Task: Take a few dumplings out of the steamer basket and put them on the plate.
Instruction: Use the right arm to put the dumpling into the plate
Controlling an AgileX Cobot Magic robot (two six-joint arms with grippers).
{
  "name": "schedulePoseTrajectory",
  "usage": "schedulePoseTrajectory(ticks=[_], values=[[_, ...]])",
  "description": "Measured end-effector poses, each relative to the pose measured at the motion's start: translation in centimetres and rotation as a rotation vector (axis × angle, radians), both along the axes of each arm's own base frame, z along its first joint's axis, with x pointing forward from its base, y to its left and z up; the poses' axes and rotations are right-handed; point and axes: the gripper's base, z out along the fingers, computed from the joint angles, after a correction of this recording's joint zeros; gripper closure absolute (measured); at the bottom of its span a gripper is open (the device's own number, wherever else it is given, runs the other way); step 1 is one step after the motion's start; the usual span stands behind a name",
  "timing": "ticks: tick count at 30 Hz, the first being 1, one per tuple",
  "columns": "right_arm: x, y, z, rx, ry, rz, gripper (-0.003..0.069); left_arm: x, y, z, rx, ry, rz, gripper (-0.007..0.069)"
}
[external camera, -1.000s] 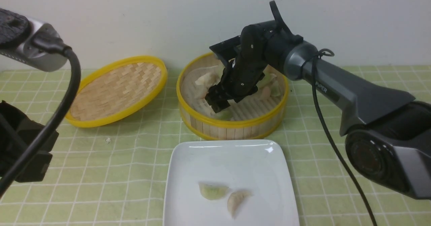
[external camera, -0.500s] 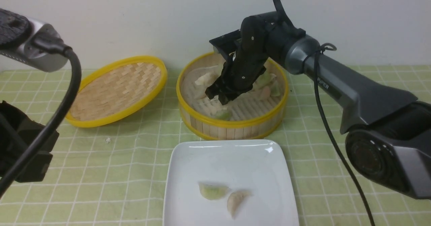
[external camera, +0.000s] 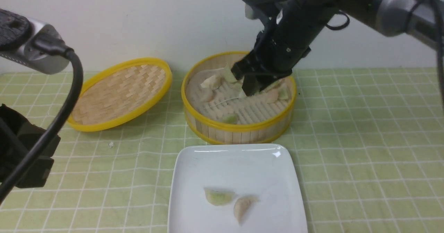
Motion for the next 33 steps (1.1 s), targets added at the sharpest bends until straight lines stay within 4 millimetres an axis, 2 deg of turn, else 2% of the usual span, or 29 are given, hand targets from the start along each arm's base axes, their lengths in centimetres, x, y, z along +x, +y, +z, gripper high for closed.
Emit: schedulePoseTrajectory(ticks=[2, 5, 8, 11, 13, 15, 19, 22, 25, 27, 29, 32, 33], values=[[-1.8, -0.3, -2.1, -0.02, 0.096, 0.005, 0.0504, 0.0, 0.0, 0.0, -0.003, -0.005, 0.0, 0.0631], [-3.2, -0.2, -5.6, -0.053, 0.18, -0.01, 0.0504, 0.2, -0.1, 0.2, -0.013, -0.023, -0.001, 0.0631], [-3.4, 0.2, -8.0, -0.058, 0.19, -0.039, 0.0504, 0.4, -0.2, 0.4, -0.031, -0.058, -0.003, 0.0631], [-2.8, 0.4, -9.1, -0.047, 0.171, -0.055, 0.0477, 0.5, -0.3, 0.5, -0.04, -0.074, -0.004, 0.0631], [-2.4, 0.6, -9.6, -0.036, 0.147, -0.067, 0.0418, 0.5, -0.3, 0.5, -0.04, -0.074, -0.004, 0.0631], [-2.1, 0.8, -9.9, -0.021, 0.123, -0.078, 0.0316, 0.5, -0.3, 0.5, -0.038, -0.071, -0.004, 0.0631], [-1.9, 0.8, -9.4, -0.03, 0.115, -0.07, 0.0169, 0.5, -0.3, 0.5, -0.036, -0.069, -0.004, 0.0631], [-1.7, 0.8, -8.0, -0.058, 0.118, -0.054, 0.0141, 0.5, -0.3, 0.4, -0.035, -0.066, -0.004, 0.0631], [-1.9, 0.3, -5.2, -0.083, 0.09, -0.044, 0.0203, 0.4, -0.2, 0.4, -0.031, -0.06, -0.004, 0.0631], [-2.5, -0.3, -2.3, -0.084, 0.039, -0.047, 0.0293, 0.4, -0.2, 0.3, -0.029, -0.056, -0.004, 0.0631], [-3.8, -1.4, 1.5, -0.069, -0.033, -0.067, 0.0417, 0.4, -0.2, 0.3, -0.026, -0.051, -0.003, 0.0631], [-7.1, -3.8, 8.3, -0.004, -0.187, -0.112, 0.0603, 0.4, -0.2, 0.3, -0.026, -0.05, -0.003, 0.0631], [-8.1, -4.5, 9.9, 0.016, -0.228, -0.124, 0.0627, 0.4, -0.2, 0.3, -0.026, -0.05, -0.003, 0.0631]])
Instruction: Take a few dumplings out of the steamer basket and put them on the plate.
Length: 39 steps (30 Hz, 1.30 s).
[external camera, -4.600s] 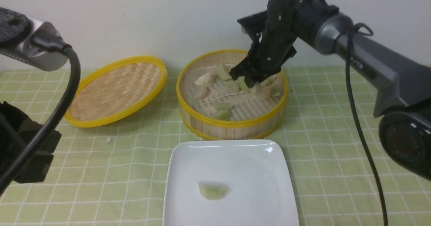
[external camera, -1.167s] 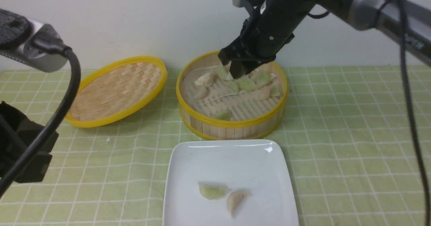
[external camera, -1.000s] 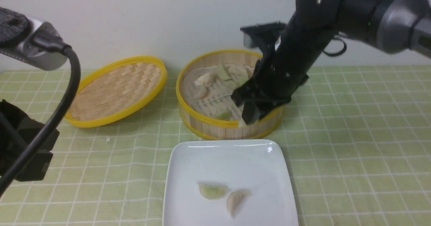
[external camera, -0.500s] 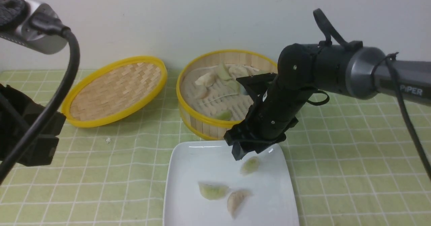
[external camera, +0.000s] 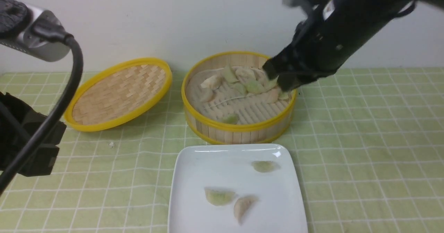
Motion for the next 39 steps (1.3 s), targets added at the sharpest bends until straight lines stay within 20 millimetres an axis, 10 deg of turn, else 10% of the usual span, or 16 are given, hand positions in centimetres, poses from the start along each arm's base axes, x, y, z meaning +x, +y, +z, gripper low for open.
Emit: schedulePoseTrajectory(ticks=[3, 8, 12, 20, 31, 39], values=[[-4.7, -2.9, 5.5, 0.093, -0.164, -0.022, 0.0666, 0.0, 0.0, 0.0, -0.001, -0.002, 0.0, 0.0631], [-11.9, -7.5, 8.6, 0.206, -0.386, -0.042, 0.0673, 0.2, -0.1, 0.2, -0.016, -0.029, -0.002, 0.0631], [-17.5, -11.1, 7.2, 0.279, -0.56, -0.067, 0.0673, 0.4, -0.3, 0.5, -0.04, -0.069, -0.005, 0.0631], [-27.9, -18.1, -1.7, 0.505, -1.087, -0.142, 0.0673, 0.9, -0.8, 1.2, -0.106, -0.151, -0.016, 0.0631], [-28.6, -20.0, -4.5, 0.549, -1.143, -0.301, 0.0673, 0.7, -0.9, 1.5, -0.16, -0.195, -0.027, 0.0631], [-28.6, -20.0, -4.5, 0.546, -1.146, -0.304, 0.0673, -5.0, 2.4, -0.2, -0.301, -0.442, -0.03, 0.0631]])
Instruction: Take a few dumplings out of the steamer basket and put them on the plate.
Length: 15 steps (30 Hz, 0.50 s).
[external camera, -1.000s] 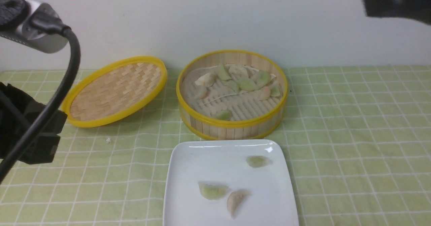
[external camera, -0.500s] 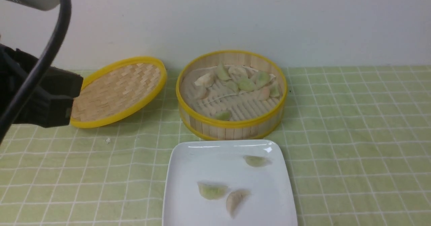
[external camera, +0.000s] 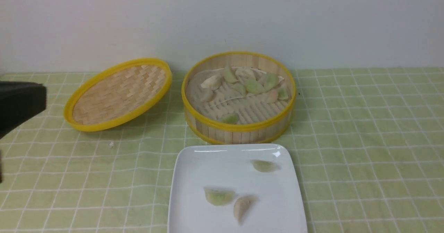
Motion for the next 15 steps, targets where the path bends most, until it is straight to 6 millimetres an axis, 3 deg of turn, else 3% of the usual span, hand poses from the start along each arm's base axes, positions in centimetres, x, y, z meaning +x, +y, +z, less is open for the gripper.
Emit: schedulePoseTrajectory(ticks=[6, 15], values=[[0.0, 0.0, 0.0, 0.0, 0.0, 0.0, 0.0673, -3.9, 2.2, -3.8, -0.13, -0.207, 0.002, 0.0631], [0.0, 0.0, 0.0, 0.0, 0.0, 0.0, 0.0673, -6.1, 3.5, -7.0, -0.172, -0.278, 0.002, 0.0631]])
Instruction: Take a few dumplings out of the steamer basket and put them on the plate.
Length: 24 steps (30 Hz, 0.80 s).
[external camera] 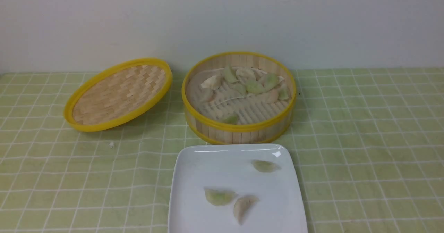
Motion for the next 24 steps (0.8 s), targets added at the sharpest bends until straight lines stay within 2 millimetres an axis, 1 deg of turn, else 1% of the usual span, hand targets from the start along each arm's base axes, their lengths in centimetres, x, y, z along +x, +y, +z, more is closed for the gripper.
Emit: schedulePoseTrajectory(ticks=[3, 8, 12, 14, 18, 19, 22, 23, 24], values=[[0.0, 0.0, 0.0, 0.0, 0.0, 0.0, 0.0673, -0.1, 0.1, -0.8, 0.009, 0.017, 0.0, 0.0631], [0.0, 0.0, 0.0, 0.0, 0.0, 0.0, 0.0673, 0.3, -0.1, -1.8, 0.047, 0.03, 0.009, 0.0631], [0.0, 0.0, 0.0, 0.0, 0.0, 0.0, 0.0673, 1.0, -0.3, -3.5, 0.087, 0.019, 0.041, 0.0631], [0.0, 0.0, 0.0, 0.0, 0.0, 0.0, 0.0673, 1.5, -0.3, -5.1, 0.095, 0.02, 0.09, 0.0631], [0.0, 0.0, 0.0, 0.0, 0.0, 0.0, 0.0673, 2.3, 0.0, -8.9, 0.105, 0.035, 0.244, 0.0631], [0.0, 0.0, 0.0, 0.0, 0.0, 0.0, 0.0673, 2.6, 0.1, -10.4, 0.109, 0.063, 0.284, 0.0631], [0.0, 0.0, 0.0, 0.0, 0.0, 0.0, 0.0673, 3.1, 0.4, -12.3, 0.121, 0.11, 0.363, 0.0631], [0.0, 0.0, 0.0, 0.0, 0.0, 0.0, 0.0673, 3.3, 0.7, -13.7, 0.13, 0.154, 0.427, 0.0631], [0.0, 0.0, 0.0, 0.0, 0.001, -0.001, 0.0673, 3.4, 0.7, -14.2, 0.132, 0.168, 0.442, 0.0631]])
